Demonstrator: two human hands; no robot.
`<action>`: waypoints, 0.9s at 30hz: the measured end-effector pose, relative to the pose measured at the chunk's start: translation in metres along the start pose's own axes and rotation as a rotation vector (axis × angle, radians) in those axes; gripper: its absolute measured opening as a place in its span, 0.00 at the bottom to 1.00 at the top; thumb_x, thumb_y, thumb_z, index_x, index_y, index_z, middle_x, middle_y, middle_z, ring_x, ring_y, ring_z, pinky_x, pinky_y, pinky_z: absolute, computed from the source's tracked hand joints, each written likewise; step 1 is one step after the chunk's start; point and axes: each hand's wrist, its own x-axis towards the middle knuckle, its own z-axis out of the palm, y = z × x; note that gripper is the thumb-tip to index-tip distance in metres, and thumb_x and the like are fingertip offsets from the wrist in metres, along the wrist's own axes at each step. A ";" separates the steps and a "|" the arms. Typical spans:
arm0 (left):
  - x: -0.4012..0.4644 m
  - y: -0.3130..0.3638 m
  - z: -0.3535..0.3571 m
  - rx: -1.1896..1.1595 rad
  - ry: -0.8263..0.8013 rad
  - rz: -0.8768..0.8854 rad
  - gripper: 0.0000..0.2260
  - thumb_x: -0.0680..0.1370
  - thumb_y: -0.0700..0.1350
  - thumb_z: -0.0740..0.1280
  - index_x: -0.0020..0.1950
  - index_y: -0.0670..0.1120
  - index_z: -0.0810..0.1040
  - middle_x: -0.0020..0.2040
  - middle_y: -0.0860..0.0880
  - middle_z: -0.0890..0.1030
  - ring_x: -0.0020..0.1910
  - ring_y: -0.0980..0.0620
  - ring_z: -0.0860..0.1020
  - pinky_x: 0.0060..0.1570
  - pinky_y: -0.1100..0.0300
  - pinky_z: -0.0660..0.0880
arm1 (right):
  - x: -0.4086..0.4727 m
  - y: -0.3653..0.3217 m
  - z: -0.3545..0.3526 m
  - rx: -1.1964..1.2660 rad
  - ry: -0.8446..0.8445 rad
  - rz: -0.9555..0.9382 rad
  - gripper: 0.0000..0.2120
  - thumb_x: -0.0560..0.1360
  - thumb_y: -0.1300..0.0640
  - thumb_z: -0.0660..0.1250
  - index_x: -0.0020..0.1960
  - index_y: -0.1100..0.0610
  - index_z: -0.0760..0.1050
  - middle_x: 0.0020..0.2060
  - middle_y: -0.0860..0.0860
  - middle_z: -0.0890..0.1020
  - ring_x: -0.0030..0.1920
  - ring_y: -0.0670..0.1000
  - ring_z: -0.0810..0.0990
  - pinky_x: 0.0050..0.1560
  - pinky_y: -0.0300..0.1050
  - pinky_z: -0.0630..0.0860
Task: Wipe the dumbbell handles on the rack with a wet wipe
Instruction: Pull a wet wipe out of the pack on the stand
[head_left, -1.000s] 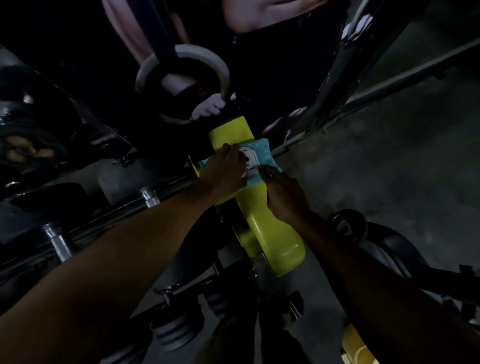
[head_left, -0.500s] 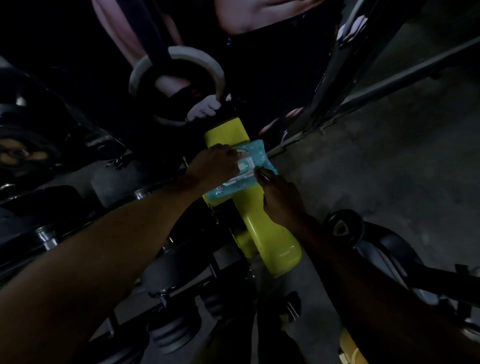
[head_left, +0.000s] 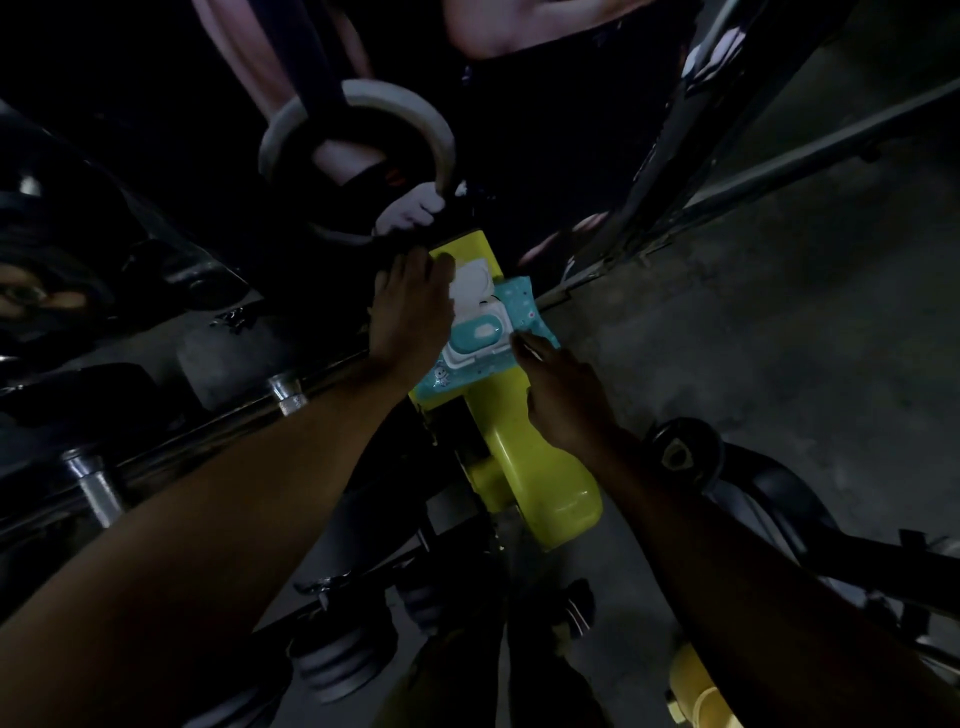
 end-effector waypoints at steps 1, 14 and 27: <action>-0.003 0.005 -0.003 0.008 0.025 0.064 0.10 0.70 0.41 0.73 0.48 0.45 0.75 0.49 0.42 0.76 0.49 0.38 0.76 0.46 0.46 0.73 | 0.000 0.000 0.000 0.002 -0.002 -0.001 0.36 0.74 0.63 0.65 0.80 0.52 0.55 0.78 0.48 0.60 0.65 0.58 0.73 0.58 0.54 0.75; -0.016 0.031 0.010 -0.121 -0.203 0.123 0.09 0.74 0.45 0.73 0.50 0.42 0.84 0.50 0.41 0.79 0.46 0.39 0.80 0.42 0.46 0.79 | 0.002 0.001 0.004 0.011 -0.003 0.002 0.37 0.74 0.64 0.65 0.80 0.52 0.56 0.78 0.48 0.60 0.66 0.58 0.73 0.58 0.54 0.76; -0.010 0.042 0.018 0.172 -0.319 0.175 0.06 0.71 0.36 0.67 0.45 0.43 0.82 0.44 0.44 0.79 0.49 0.42 0.77 0.38 0.52 0.61 | 0.006 0.001 0.004 0.012 0.003 0.004 0.35 0.75 0.62 0.65 0.80 0.51 0.56 0.78 0.48 0.60 0.64 0.58 0.74 0.57 0.53 0.76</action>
